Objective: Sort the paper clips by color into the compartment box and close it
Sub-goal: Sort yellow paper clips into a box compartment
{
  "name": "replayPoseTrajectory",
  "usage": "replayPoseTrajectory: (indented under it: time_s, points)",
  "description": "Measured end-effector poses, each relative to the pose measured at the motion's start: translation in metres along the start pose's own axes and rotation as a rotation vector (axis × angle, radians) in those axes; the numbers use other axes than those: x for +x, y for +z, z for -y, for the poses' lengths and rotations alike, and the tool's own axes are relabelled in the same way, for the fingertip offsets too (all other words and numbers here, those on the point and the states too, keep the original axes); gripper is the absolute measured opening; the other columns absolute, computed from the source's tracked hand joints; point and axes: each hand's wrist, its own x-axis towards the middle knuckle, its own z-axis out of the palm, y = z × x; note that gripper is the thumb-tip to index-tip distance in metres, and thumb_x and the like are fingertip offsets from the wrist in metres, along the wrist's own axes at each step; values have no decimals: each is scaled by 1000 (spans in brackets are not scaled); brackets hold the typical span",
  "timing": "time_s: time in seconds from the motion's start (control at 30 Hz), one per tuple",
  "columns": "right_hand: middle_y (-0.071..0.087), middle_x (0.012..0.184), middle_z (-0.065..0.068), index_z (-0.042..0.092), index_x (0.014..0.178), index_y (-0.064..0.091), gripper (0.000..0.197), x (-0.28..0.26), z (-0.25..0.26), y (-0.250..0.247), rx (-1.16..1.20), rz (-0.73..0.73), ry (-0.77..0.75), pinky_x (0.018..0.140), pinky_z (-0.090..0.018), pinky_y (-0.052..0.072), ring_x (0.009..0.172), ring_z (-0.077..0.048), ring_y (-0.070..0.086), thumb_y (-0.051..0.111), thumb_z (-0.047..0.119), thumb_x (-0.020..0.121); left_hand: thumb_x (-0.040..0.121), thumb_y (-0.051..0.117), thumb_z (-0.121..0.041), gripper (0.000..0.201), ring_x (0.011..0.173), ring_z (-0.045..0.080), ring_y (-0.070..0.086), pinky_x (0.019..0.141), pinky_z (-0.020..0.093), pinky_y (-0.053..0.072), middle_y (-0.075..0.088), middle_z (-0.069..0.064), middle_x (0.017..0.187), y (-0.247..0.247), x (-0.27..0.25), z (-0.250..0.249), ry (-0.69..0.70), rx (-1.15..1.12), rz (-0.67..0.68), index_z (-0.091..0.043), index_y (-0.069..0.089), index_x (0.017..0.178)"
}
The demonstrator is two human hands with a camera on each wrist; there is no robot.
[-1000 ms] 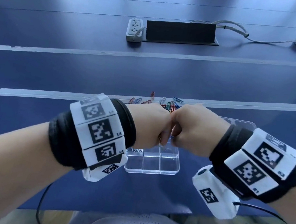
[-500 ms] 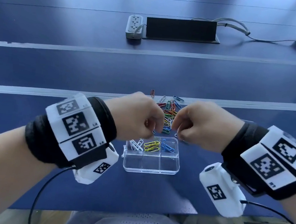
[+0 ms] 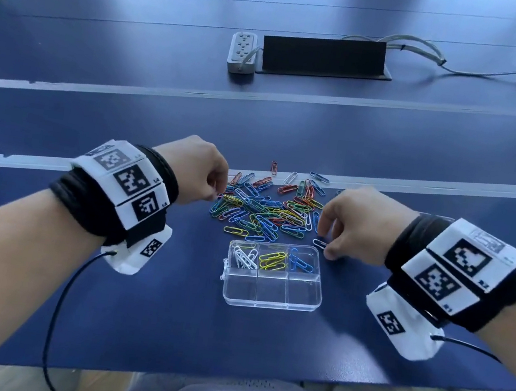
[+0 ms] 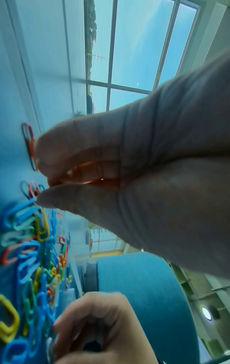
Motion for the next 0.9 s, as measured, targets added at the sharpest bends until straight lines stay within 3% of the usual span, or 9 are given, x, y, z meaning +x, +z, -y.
replayPoseTrajectory:
  time_s: [0.2,0.37,0.5,0.57,0.63,0.7,0.77,0.9]
  points:
    - [59,78,6,29,82,59,18,3,1,2,19,45,-33,73,-25,48,80,-17,57,70,19,73,82,65,-18,11,72,14,53,73,22,42,62,-4,75,6,5,8,-24,-30,-34,-17,70,91]
    - [47,64,11,29,88,60,15,6,0,-1,47,1,-32,62,-22,38,68,-13,49,57,18,79,87,59,-15,19,76,16,53,83,27,47,68,2,88,11,15,-4,112,-53,-87,-18,72,100]
    - [62,55,4,24,83,66,26,8,-2,-6,220,-34,43,52,-18,40,54,-8,57,45,9,80,86,61,-17,19,94,22,60,84,27,46,69,5,100,11,27,-11,131,27,-45,-20,73,101]
    - [64,57,3,23,82,65,28,11,-1,-9,243,-53,62,53,-18,42,57,-11,59,42,6,80,85,63,-17,19,95,23,60,84,28,47,70,6,100,11,29,-12,128,50,-36,-20,73,100]
    - [56,62,9,21,90,65,30,14,0,-10,222,-78,65,55,-19,39,67,-18,57,39,5,84,83,64,-17,20,95,23,61,84,29,48,71,6,100,10,29,-13,127,63,-34,-20,73,101]
    - [58,77,5,15,101,65,32,19,3,-8,178,-84,67,63,-21,39,84,-23,53,37,7,88,82,66,-19,22,96,23,61,84,28,47,71,5,100,9,28,-13,124,72,-33,-20,72,103]
    - [65,99,-8,9,103,65,30,23,6,-4,137,-70,73,73,-24,40,94,-27,54,37,15,91,81,68,-20,23,96,22,61,83,27,46,71,4,100,9,27,-12,124,75,-27,-21,72,103]
    - [68,100,-11,7,99,68,33,29,9,3,-6,-61,35,77,-27,48,94,-27,61,56,35,88,80,69,-22,21,97,22,60,85,29,48,69,3,100,12,28,-9,132,88,-15,-22,73,101]
